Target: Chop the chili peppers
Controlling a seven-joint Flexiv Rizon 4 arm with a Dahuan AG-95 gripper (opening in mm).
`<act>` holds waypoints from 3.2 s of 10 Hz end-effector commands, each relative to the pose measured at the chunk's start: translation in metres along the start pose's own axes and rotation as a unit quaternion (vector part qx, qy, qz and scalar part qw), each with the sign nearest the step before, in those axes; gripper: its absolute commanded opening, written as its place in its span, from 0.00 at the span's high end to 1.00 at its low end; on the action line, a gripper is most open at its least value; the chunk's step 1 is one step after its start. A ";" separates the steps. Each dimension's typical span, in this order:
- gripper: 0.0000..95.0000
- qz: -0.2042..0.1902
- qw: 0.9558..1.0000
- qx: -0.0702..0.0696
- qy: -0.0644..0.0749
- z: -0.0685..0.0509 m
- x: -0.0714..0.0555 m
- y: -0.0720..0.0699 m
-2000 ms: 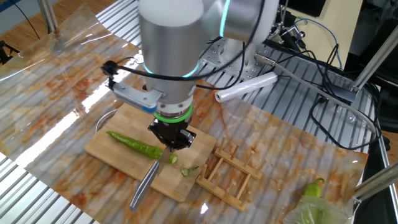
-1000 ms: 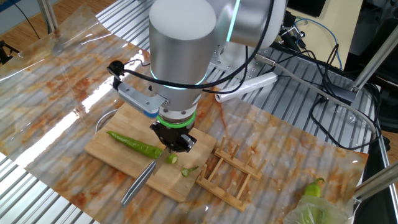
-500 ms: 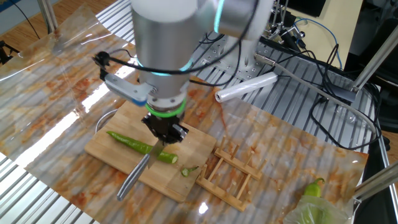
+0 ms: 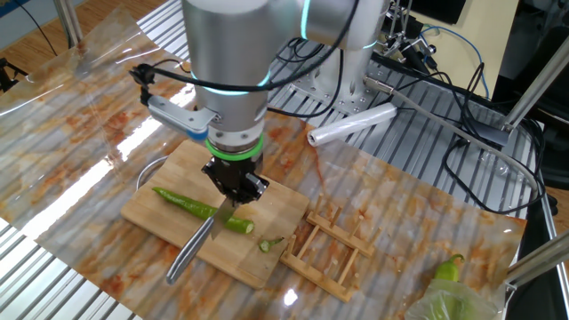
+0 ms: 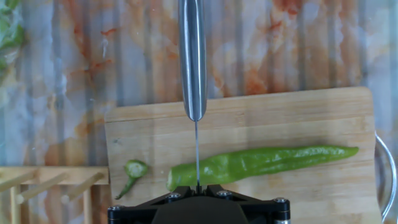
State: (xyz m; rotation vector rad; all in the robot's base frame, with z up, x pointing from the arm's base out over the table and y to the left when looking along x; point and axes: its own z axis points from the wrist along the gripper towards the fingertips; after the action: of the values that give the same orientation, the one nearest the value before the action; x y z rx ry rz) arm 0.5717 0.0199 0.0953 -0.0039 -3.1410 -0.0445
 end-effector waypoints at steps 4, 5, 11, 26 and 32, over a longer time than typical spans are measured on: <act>1.00 -0.017 1.000 0.000 -0.005 0.003 0.000 0.009; 1.00 -0.018 1.000 -0.001 -0.005 0.005 -0.001 0.009; 1.00 -0.021 1.000 0.000 -0.010 0.010 -0.001 0.012; 1.00 -0.014 0.999 0.004 -0.047 0.062 -0.004 0.023; 1.00 -0.007 0.999 -0.008 -0.053 0.064 -0.005 0.024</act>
State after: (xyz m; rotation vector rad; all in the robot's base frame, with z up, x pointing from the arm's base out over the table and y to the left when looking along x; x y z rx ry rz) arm 0.5787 0.0453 0.0354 0.0216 -3.2410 -0.0826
